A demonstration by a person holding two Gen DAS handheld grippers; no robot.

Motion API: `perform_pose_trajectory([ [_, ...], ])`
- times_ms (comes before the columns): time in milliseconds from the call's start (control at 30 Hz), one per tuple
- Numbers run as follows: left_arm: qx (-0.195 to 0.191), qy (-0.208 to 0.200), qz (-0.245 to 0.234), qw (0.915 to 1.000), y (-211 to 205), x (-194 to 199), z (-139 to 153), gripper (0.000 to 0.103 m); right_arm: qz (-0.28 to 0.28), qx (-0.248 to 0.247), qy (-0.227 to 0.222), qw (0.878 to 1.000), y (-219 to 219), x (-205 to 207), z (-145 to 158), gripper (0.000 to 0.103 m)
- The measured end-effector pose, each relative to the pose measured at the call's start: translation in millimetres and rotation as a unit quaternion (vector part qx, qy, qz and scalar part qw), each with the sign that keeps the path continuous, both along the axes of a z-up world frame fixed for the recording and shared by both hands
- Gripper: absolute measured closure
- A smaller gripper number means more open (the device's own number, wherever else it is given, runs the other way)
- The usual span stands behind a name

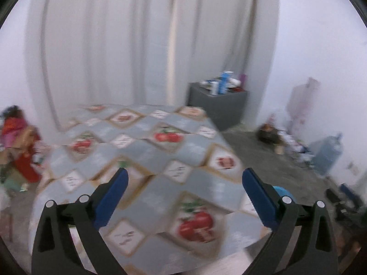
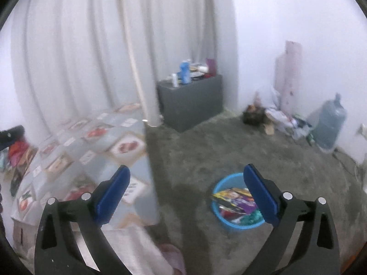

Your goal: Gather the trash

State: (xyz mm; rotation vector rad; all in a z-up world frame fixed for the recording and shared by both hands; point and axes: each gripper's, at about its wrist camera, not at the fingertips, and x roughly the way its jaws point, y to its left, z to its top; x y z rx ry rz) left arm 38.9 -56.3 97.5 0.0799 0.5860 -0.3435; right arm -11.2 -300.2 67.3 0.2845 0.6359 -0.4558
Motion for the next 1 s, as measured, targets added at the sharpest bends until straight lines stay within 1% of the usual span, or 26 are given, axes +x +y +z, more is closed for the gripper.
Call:
perform_pose_trajectory([
  [33,0.016,-0.006,0.015,0.9997,8,-2,-3,0.006,0.002,-0.007,0.006,1.000,6,3,1,0.008],
  [100,0.034,-0.009,0.039,0.9986,15,-3,-12,0.006,0.011,-0.024,0.015,1.000,24,12,1,0.008],
  [167,0.036,0.004,0.065,0.9972,20,-3,-22,0.006,0.019,-0.042,0.022,0.999,43,18,0,0.008],
  [233,0.032,0.027,0.083,0.9957,27,-3,-31,0.006,0.027,-0.059,0.034,0.997,62,25,0,0.008],
  [267,0.031,0.043,0.092,0.9944,29,-3,-37,0.006,0.033,-0.063,0.054,0.996,71,31,-5,0.008],
  [333,0.032,0.067,0.106,0.9916,32,-5,-47,0.006,0.041,-0.052,0.082,0.994,84,38,-11,0.008],
  [367,0.031,0.080,0.116,0.9895,34,-7,-54,0.006,0.048,-0.035,0.099,0.993,88,42,-19,0.008],
  [433,0.031,0.097,0.126,0.9868,33,-11,-65,0.006,0.052,-0.024,0.119,0.991,94,44,-27,0.008],
  [467,0.034,0.103,0.128,0.9858,32,-15,-69,0.006,0.050,-0.021,0.136,0.989,96,45,-35,0.008],
  [567,0.056,0.113,0.130,0.9834,30,-21,-79,0.006,0.051,-0.027,0.165,0.985,106,46,-45,0.008],
  [633,0.070,0.120,0.132,0.9815,29,-21,-83,0.006,0.052,-0.025,0.175,0.983,109,45,-50,0.008],
  [833,0.084,0.118,0.132,0.9806,26,-23,-85,0.006,0.042,-0.029,0.184,0.982,108,42,-53,0.008],
  [1000,0.090,0.119,0.125,0.9809,22,-21,-86,0.006,0.037,-0.028,0.190,0.981,105,41,-54,0.008],
])
